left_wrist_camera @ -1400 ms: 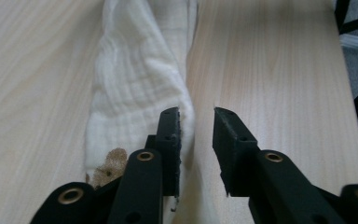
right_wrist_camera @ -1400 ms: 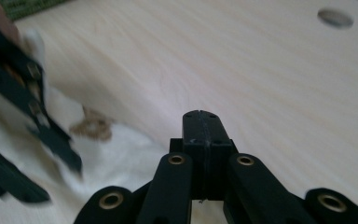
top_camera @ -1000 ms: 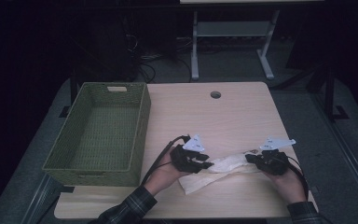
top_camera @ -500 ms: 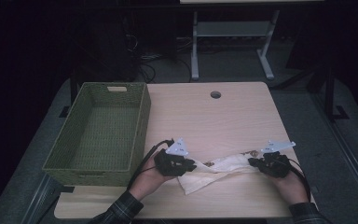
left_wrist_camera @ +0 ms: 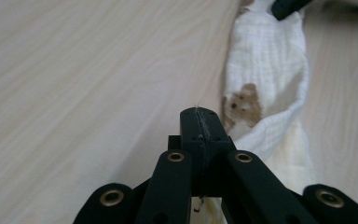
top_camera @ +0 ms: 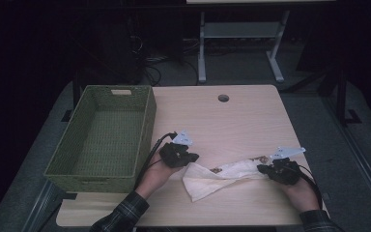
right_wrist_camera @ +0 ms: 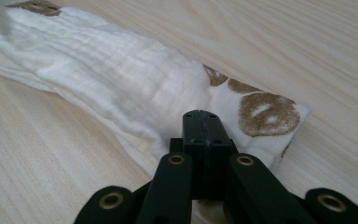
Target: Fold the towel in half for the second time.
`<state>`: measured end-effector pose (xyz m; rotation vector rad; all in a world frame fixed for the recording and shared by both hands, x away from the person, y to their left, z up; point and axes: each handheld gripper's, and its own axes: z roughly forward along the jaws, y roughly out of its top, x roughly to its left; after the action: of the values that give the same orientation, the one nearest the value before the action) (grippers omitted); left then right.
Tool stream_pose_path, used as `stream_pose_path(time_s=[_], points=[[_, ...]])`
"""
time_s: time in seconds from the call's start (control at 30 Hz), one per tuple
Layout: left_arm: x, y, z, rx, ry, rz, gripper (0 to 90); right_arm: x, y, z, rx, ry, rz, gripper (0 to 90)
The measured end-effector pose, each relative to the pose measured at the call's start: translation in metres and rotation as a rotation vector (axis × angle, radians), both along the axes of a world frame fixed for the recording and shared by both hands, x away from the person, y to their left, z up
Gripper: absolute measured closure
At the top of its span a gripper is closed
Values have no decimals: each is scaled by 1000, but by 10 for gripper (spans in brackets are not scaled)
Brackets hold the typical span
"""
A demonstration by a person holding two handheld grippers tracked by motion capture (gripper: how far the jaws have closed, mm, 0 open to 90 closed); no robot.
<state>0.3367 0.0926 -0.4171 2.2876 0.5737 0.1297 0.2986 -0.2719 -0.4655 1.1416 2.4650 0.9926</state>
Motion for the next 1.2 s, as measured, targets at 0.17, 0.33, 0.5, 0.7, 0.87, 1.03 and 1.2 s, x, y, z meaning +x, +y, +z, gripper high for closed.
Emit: stream_pose_path(time_s=[0.17, 0.33, 0.5, 0.7, 0.87, 1.03, 1.2], points=[[-19, 4, -2, -4, 28, -46, 895, 0, 0, 0, -1, -1, 1, 900], [-41, 2, -7, -4, 48, -99, 895, 0, 0, 0, 1, 0, -1, 900], [-52, -2, -26, 60, 83, -128, 895, 0, -1, -1, 5, -3, 3, 900], [-57, -6, -36, 126, 63, -141, 895, 0, -2, -1, 7, -5, 7, 900], [-56, -7, -35, 176, 9, -112, 895, 0, -3, -1, 14, -2, 7, 900], [-45, -4, -35, 190, -15, -37, 895, -5, -4, -2, 24, 5, 12, 900], [-41, -3, -35, 180, -6, -8, 894, -8, -3, -1, 26, 14, 17, 900]])
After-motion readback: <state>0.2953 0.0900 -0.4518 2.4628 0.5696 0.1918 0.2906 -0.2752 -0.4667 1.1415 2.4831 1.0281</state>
